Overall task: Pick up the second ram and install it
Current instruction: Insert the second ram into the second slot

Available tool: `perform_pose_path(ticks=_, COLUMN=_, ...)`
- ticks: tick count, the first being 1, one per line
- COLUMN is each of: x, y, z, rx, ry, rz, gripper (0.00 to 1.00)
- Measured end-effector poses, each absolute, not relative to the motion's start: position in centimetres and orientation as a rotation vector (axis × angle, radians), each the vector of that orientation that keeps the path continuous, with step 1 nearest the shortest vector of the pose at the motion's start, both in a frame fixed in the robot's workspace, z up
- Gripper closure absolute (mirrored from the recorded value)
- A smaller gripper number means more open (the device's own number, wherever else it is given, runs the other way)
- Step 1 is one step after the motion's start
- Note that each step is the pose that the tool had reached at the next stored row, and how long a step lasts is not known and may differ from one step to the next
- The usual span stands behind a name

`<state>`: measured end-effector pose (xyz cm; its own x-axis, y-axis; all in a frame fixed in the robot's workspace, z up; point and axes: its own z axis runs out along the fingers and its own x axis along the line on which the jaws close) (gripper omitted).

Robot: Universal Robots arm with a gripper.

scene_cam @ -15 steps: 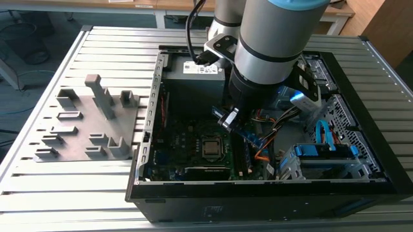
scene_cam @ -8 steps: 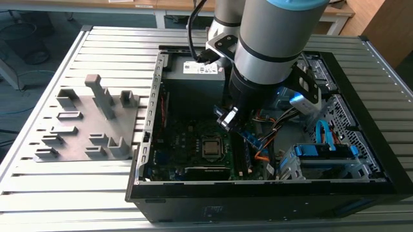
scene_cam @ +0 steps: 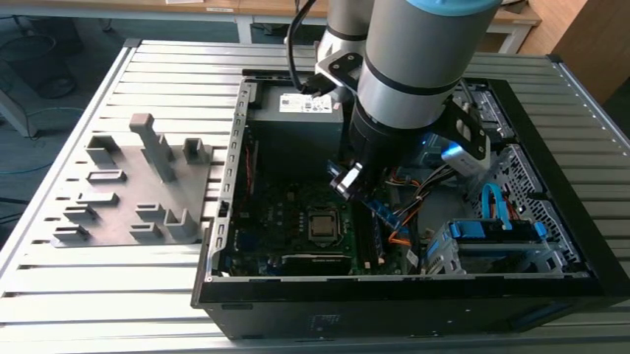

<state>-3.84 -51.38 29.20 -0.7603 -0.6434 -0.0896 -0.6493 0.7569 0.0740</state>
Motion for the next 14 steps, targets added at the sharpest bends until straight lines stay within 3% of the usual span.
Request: perform_pose_path(ticks=14, x=-3.84, y=-51.38, z=29.18, rx=-0.998, ry=2.911, rz=0.153, gripper=0.87)
